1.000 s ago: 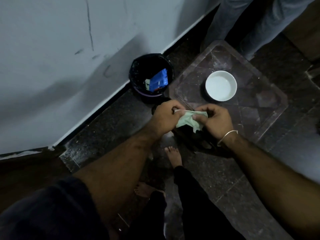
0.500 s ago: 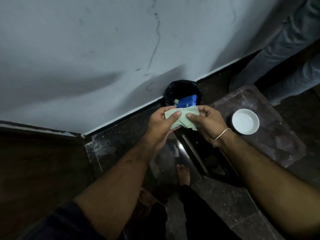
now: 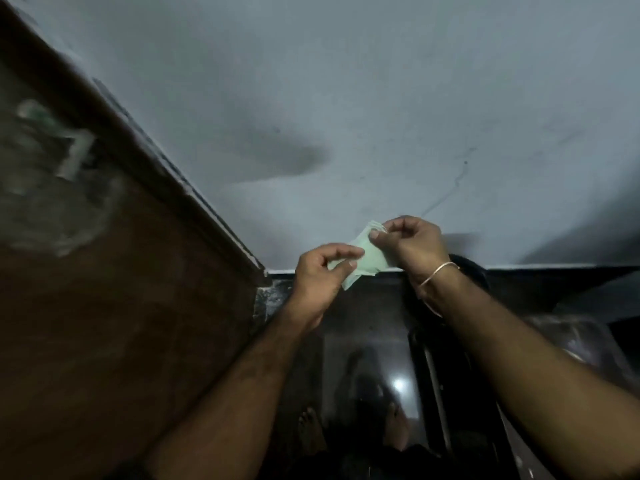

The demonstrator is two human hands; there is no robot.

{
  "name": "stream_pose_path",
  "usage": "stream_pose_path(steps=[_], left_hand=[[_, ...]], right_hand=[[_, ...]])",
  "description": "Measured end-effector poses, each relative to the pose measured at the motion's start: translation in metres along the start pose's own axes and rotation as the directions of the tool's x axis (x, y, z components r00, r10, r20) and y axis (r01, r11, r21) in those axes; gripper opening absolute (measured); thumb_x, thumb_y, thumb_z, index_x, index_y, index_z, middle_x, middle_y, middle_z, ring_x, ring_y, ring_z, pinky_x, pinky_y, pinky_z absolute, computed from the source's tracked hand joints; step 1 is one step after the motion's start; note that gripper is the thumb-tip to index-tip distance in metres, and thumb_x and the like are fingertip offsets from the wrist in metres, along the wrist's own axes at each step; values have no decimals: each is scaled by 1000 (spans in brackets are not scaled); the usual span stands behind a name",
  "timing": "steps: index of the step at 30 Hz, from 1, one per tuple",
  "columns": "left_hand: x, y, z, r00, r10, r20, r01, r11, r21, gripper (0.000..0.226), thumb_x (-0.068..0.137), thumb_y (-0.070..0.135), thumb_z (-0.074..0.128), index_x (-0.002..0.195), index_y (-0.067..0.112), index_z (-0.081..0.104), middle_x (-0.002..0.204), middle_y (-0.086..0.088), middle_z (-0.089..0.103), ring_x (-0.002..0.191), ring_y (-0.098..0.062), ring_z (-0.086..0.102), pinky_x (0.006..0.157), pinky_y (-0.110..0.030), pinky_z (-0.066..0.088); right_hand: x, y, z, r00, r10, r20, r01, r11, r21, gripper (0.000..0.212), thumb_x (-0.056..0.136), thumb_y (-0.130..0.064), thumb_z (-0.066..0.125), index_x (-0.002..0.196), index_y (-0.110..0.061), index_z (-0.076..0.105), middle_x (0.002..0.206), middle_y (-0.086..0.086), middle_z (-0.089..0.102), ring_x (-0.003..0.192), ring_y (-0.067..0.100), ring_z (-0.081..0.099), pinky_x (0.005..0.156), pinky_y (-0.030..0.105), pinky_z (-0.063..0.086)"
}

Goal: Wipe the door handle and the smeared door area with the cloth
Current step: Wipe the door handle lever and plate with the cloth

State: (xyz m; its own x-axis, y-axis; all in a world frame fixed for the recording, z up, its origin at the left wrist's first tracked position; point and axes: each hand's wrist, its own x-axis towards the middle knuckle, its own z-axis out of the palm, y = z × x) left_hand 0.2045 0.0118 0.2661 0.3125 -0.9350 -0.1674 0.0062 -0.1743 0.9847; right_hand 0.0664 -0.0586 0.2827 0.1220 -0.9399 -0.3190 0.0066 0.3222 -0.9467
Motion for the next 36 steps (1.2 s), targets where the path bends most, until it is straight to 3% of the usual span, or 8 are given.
stream_pose_path(steps=[4,7,15,17,19,22,27,36], left_hand=[[-11,31,-35,975,-9,-221,18,999,39,17,91,12,65,86,24,76,89,13,75,87,-3,69,80,-17,52],[-15,54,-62,936,-214,-281,100,924,-369,31,98,33,53,88,13,74,91,-10,76,86,-23,72,71,-33,56],[-27,86,-147,886,-191,-423,-76,839,-538,10,94,3,58,98,3,68,79,-10,70,65,-13,69,58,-24,55],[-24,89,-171,864,-186,-468,-114,833,-541,10,94,0,56,101,2,63,83,-13,68,66,-15,69,60,-26,56],[-19,91,-192,864,-163,-476,-152,817,-557,11,94,-3,54,101,2,61,87,-14,70,70,-16,71,61,-25,57],[-9,93,-221,874,-122,-470,-186,810,-556,14,94,-7,52,98,4,60,86,-11,72,72,-15,72,63,-24,57],[7,89,-251,877,-126,-465,-170,823,-543,16,91,-8,55,93,7,62,84,-8,72,71,-12,72,62,-22,56],[52,76,-289,703,-281,-653,-128,854,-505,16,88,1,66,94,11,56,92,-11,66,74,-16,67,57,-25,58]], right_hand=[[-15,-36,52,931,-336,140,363,877,-313,11,74,-13,79,72,-16,69,67,-4,65,62,10,60,60,25,49],[-38,-50,90,694,-616,372,718,565,-405,7,75,-14,77,78,-17,71,76,-3,66,72,12,61,68,22,47],[-54,-53,171,266,-587,765,962,118,-245,13,87,-19,65,97,-18,73,97,0,71,90,25,60,77,43,48],[-57,-53,193,314,-650,692,947,264,-183,9,86,-19,68,94,-18,72,95,-4,71,91,15,61,82,36,49],[-57,-56,217,572,-652,498,795,591,-138,12,83,-14,72,94,-15,69,92,-3,68,89,11,62,79,32,54],[-54,-61,260,865,-241,440,248,968,42,33,83,-11,73,113,-13,61,100,-2,66,93,11,65,80,29,57],[-43,-55,304,708,95,699,-287,944,163,16,93,-13,58,106,-8,68,96,8,74,88,15,71,76,27,56],[4,-53,360,749,183,637,-306,948,87,18,92,0,54,105,-2,67,101,20,69,90,29,66,88,44,54]])
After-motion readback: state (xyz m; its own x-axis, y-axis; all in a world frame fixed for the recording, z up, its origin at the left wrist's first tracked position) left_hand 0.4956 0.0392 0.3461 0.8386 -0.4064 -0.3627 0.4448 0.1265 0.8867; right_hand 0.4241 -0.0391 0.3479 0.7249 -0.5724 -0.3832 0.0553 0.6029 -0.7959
